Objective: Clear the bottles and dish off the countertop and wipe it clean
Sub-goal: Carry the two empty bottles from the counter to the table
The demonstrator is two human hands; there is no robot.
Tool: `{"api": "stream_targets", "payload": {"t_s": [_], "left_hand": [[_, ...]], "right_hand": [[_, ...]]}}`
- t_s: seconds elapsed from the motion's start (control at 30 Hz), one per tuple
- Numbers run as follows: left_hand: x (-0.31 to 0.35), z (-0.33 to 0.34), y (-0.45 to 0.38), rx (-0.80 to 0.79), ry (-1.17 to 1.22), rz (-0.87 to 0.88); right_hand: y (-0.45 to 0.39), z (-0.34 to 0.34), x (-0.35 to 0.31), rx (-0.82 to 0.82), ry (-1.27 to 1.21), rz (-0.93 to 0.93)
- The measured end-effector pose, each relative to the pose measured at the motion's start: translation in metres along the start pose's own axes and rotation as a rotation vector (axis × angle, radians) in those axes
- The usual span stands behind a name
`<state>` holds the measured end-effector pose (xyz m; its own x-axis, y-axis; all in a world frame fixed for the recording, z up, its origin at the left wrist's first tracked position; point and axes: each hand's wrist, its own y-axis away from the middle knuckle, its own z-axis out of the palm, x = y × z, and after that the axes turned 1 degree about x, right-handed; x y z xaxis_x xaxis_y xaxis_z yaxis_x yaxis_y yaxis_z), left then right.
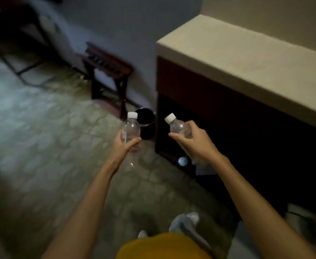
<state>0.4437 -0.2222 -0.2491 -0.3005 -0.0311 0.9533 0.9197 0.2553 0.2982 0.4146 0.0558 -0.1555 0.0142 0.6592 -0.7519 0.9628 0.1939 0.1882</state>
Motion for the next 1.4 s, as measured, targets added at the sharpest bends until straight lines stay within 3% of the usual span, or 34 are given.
{"api": "stream_targets", "payload": {"t_s": [0.23,0.5,0.7,0.87,1.1,1.27,1.4], "left_hand": [[-0.175,-0.163,0.115,0.410,0.107,-0.411],[-0.257,-0.236,0.178,0.631,0.163,-0.674],[-0.235,-0.274,0.112,0.690,0.274,-0.705],[-0.194,-0.349,0.035,0.792,0.294,-0.654],[-0.153,-0.462,-0.051,0.848,0.297,-0.578],[-0.183,-0.532,-0.099,0.886,0.270,-0.739],[-0.187,-0.597,-0.162,0.859,0.331,-0.802]], "right_hand": [[0.009,0.193,0.071,-0.390,0.060,0.261],[-0.029,0.274,0.050,-0.523,0.072,0.329],[-0.124,0.343,0.008,-0.554,0.026,0.379],[-0.210,0.403,-0.055,-0.599,0.013,0.388],[-0.327,0.493,-0.171,-0.713,-0.008,0.239],[-0.397,0.550,-0.218,-0.752,0.046,0.209],[-0.452,0.586,-0.242,-0.663,0.117,0.279]]}}
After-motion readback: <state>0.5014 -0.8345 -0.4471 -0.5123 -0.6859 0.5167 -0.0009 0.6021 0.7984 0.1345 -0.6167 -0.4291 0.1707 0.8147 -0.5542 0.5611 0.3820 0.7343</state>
